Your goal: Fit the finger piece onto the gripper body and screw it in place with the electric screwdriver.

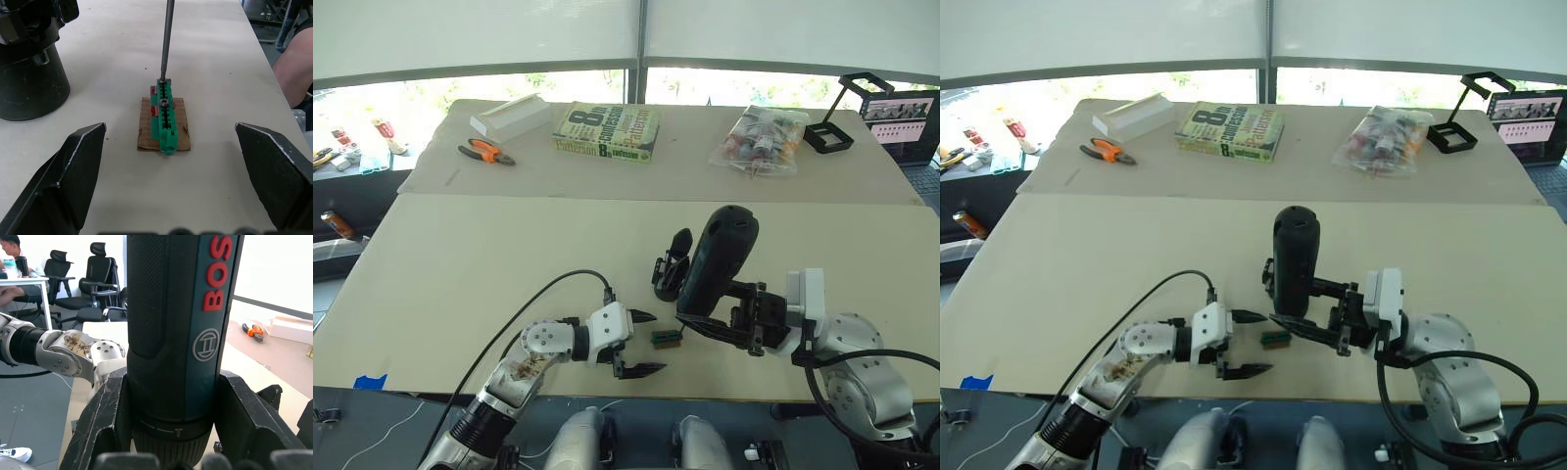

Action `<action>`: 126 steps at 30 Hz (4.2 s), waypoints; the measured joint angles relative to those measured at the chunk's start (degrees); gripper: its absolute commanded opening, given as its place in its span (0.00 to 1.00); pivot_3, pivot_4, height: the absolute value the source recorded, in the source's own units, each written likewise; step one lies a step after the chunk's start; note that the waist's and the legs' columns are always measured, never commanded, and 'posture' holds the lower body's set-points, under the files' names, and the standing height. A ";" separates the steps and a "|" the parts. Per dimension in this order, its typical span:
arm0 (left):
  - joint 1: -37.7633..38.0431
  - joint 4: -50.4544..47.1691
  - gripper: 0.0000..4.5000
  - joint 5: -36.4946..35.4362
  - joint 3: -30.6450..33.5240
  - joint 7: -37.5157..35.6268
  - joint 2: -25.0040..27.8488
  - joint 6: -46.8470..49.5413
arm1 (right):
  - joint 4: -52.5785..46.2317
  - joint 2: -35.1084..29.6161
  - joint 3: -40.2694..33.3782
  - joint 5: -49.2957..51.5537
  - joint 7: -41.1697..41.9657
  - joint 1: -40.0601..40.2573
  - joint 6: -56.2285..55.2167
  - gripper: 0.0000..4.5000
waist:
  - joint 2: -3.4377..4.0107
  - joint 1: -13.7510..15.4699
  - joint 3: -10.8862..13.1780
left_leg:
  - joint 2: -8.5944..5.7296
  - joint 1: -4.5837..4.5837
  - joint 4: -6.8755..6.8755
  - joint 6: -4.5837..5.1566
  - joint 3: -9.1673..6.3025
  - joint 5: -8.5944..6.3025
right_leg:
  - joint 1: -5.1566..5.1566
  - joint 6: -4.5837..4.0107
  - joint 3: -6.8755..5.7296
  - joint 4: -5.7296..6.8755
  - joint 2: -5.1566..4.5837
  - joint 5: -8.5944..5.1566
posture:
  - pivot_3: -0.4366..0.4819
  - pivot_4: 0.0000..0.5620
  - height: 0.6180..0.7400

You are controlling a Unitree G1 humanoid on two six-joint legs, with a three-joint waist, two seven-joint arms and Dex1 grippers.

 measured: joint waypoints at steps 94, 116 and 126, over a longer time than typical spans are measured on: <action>-12.21 14.24 1.00 -10.11 12.87 -7.76 -2.61 -7.59 | 12.48 -1.02 -0.01 10.22 -6.39 -29.31 20.66 0.43 | -0.07 -0.65 0.05 | -0.02 -0.19 0.02 0.00 0.11 0.02 | -0.10 0.02 -0.09 0.09 0.09 0.01 | 0.48 0.27 1.00; -12.15 14.26 1.00 -10.06 11.91 -7.67 -3.02 -7.59 | 12.41 -1.06 -0.07 10.22 -5.62 -29.09 20.65 0.43 | -0.07 -0.66 0.05 | -0.01 -0.18 0.02 0.00 0.10 0.02 | -0.09 0.02 -0.09 0.08 0.09 0.01 | 0.48 0.27 1.00; -12.14 14.27 1.00 -10.06 11.71 -7.80 -3.45 -7.60 | 12.24 -2.11 -0.20 10.35 -5.50 -29.09 20.90 0.43 | -0.07 -0.65 0.05 | -0.01 -0.18 0.02 0.00 0.10 0.02 | -0.09 0.02 -0.09 0.07 0.09 0.01 | 0.48 0.27 1.00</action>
